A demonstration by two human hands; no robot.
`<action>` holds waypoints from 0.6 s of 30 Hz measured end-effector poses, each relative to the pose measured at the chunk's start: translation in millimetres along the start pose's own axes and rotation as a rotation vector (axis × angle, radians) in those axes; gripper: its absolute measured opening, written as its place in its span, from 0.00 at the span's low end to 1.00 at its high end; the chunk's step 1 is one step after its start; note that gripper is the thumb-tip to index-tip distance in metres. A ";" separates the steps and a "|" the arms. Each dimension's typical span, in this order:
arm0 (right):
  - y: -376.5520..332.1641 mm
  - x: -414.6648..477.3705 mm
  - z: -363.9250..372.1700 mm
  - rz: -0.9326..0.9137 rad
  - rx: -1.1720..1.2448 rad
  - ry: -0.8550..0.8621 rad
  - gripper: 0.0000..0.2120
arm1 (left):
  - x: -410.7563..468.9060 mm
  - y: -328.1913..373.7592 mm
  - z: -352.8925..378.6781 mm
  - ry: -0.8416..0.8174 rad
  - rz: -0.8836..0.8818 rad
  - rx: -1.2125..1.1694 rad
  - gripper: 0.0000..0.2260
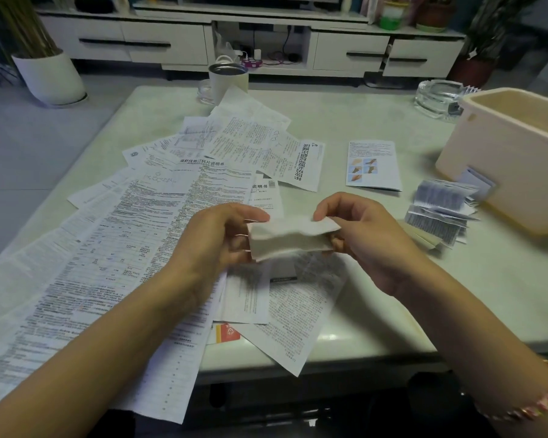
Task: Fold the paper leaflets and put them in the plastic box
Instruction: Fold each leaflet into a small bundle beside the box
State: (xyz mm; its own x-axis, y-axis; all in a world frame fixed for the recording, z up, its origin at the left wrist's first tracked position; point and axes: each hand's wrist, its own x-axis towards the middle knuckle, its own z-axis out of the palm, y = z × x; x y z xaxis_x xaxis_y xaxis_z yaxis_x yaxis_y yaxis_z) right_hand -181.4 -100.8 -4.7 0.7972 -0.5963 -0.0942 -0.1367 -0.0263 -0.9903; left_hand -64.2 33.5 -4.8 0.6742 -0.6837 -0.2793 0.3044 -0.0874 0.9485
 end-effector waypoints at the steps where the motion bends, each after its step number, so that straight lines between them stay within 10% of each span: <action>1: -0.6 -0.2 -0.1 -0.016 -0.025 -0.009 0.16 | -0.3 1.0 0.0 -0.019 -0.025 -0.049 0.16; 18: -0.3 -3.5 -0.3 -0.452 -0.292 0.312 0.13 | -4.5 -6.2 2.3 -0.008 0.092 0.149 0.04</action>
State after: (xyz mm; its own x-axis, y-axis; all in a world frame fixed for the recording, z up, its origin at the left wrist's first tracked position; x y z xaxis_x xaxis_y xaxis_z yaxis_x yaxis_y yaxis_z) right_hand -184.3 -98.9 -4.1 0.6102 -0.6802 0.4063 -0.0161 -0.5234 -0.8519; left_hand -70.7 35.4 -9.1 0.6892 -0.6994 -0.1895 0.1379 -0.1301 0.9819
